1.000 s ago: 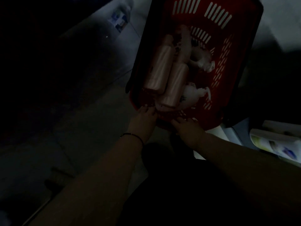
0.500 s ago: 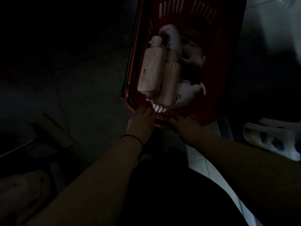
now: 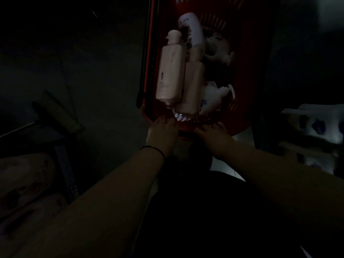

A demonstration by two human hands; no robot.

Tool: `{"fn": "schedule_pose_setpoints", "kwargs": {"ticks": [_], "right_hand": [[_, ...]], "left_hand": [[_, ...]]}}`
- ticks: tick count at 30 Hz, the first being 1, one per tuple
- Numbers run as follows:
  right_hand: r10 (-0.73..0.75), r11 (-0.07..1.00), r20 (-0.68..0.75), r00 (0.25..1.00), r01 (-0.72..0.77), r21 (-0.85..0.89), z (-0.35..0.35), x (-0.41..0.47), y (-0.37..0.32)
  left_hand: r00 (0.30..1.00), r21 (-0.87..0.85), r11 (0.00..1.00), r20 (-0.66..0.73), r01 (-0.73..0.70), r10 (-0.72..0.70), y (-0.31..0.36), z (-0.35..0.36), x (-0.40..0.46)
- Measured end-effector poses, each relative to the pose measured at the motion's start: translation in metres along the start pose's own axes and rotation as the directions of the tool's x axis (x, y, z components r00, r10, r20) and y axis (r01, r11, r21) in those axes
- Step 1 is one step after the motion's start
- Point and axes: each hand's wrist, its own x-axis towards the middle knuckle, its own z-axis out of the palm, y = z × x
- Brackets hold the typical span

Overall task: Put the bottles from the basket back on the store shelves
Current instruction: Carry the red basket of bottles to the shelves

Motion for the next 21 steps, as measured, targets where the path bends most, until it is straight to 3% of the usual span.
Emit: {"fn": "schedule_pose_setpoints", "kwargs": {"ticks": [6,14,18,21], "right_hand": [[0.048,0.998,-0.057,0.997,-0.051,-0.043,0.025,-0.014,-0.002],[0.065,0.996,-0.161,0.985,-0.075,-0.055,0.076,-0.035,-0.002],[-0.024,0.999,-0.293,0.956,0.016,-0.029,0.104,-0.048,0.002],[-0.061,0.997,-0.300,0.952,0.044,-0.063,0.129,-0.063,0.005]], "left_hand": [[0.991,0.007,0.996,-0.102,-0.085,0.085,0.016,0.003,-0.019],[0.998,0.011,0.998,-0.013,-0.065,0.065,0.044,0.003,-0.056],[0.998,-0.016,0.998,-0.001,-0.068,0.068,0.066,0.008,-0.081],[0.999,-0.027,0.999,0.014,-0.034,0.034,0.085,0.013,-0.100]]}}
